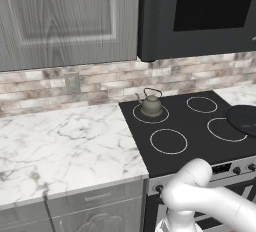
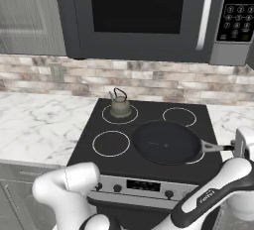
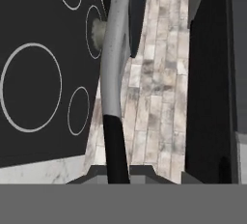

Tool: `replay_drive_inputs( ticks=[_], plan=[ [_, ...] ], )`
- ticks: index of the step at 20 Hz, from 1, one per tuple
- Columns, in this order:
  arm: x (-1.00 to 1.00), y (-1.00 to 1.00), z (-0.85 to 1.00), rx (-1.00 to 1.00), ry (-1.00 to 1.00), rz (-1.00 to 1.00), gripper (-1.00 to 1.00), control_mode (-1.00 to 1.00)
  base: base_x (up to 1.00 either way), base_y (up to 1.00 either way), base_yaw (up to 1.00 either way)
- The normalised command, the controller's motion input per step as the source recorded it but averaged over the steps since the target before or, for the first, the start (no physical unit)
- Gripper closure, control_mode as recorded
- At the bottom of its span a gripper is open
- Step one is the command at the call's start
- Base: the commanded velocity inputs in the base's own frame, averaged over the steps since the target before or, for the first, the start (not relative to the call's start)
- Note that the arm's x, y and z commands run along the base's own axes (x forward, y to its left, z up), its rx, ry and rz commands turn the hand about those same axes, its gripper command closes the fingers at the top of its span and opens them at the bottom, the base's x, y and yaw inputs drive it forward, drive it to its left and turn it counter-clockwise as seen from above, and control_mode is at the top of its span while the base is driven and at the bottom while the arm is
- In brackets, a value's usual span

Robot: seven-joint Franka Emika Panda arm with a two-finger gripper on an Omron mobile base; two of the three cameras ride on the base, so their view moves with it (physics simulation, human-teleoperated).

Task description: Pick the pan from the cabinet and place it on the stove. Then turn on the stove burner for the pan.

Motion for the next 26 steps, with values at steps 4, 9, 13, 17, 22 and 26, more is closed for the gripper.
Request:
replay_drive_inputs(
  ticks=[4, 9, 13, 17, 22, 26],
  plan=[
    [0.40, 0.00, -0.37, 0.00, -0.02, 0.00, 1.00, -1.00, 0.00, 0.00, 0.00],
    [0.40, 0.00, -0.31, 0.00, -0.02, 0.00, 1.00, -1.00, 0.00, 0.00, 0.00],
    [0.43, 0.00, -0.25, 0.00, -0.05, 0.00, 1.00, -1.00, 0.00, 0.00, 0.00],
    [0.39, -0.05, -0.23, 0.00, -0.04, 0.00, 1.00, -1.00, 0.00, 0.00, 0.00],
    [0.41, -0.09, -0.25, 0.00, 0.00, 0.00, 1.00, -1.00, 0.00, 0.00, 0.00],
    [0.37, -0.10, -0.30, 0.00, 0.00, 0.00, 1.00, -1.00, 0.00, 0.00, 0.00]
  ],
)
